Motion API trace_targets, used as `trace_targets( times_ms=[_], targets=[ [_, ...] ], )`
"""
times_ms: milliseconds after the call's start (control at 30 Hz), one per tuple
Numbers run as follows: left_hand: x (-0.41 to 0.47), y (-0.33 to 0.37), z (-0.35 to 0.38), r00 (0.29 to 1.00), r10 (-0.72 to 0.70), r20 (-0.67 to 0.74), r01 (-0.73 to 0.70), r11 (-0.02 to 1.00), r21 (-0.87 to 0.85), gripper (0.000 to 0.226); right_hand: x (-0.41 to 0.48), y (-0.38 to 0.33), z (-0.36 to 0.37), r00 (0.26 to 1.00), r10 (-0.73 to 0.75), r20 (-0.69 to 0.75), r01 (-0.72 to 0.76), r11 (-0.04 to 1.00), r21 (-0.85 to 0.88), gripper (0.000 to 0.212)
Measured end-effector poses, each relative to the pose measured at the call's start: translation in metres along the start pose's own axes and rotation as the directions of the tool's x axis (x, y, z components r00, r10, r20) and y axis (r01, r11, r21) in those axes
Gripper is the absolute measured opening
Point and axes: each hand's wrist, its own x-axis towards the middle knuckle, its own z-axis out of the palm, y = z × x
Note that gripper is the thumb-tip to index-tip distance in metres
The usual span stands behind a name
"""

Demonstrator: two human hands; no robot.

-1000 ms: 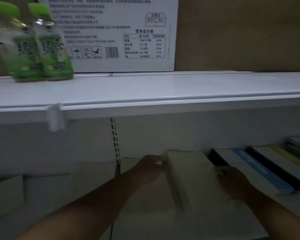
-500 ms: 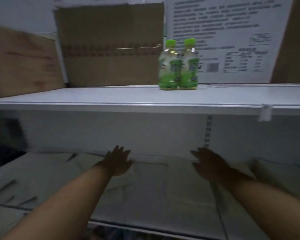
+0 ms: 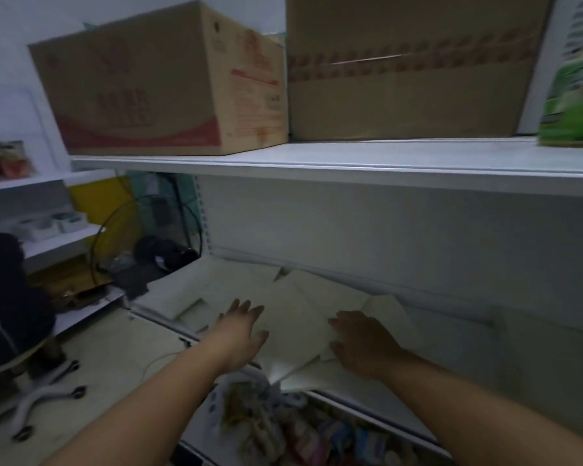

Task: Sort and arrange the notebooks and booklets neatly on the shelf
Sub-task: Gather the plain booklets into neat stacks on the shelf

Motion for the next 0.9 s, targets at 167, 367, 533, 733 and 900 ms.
trace_targets(
  times_ms=[167,367,533,733,900],
  targets=[
    [0.016,-0.027,0.013,1.0,-0.019,-0.023,0.013,0.977,-0.211,0.056,0.063,-0.018,0.002,0.996,0.073,-0.046,-0.071,0.996,0.049,0.056],
    [0.047,-0.046,0.026,0.956,-0.273,-0.106,0.149,0.765,-0.626,0.023,0.12,-0.012,0.01,0.987,0.141,0.072,-0.156,0.948,0.276,0.069],
    [0.077,-0.052,0.016,0.931,-0.353,-0.098,0.117,0.539,-0.834,0.024,0.147,0.008,0.009,0.981,0.139,0.133,-0.183,0.889,0.42,0.051],
    [0.09,-0.068,0.018,0.877,-0.481,0.023,0.095,0.126,-0.988,0.017,0.147,0.022,0.006,0.983,0.125,0.135,-0.181,0.549,0.816,0.019],
    [0.102,-0.071,-0.003,0.955,-0.237,0.179,0.132,-0.2,-0.971,0.021,0.16,-0.008,-0.006,0.969,0.238,0.062,-0.138,0.319,0.938,0.02]
  ],
)
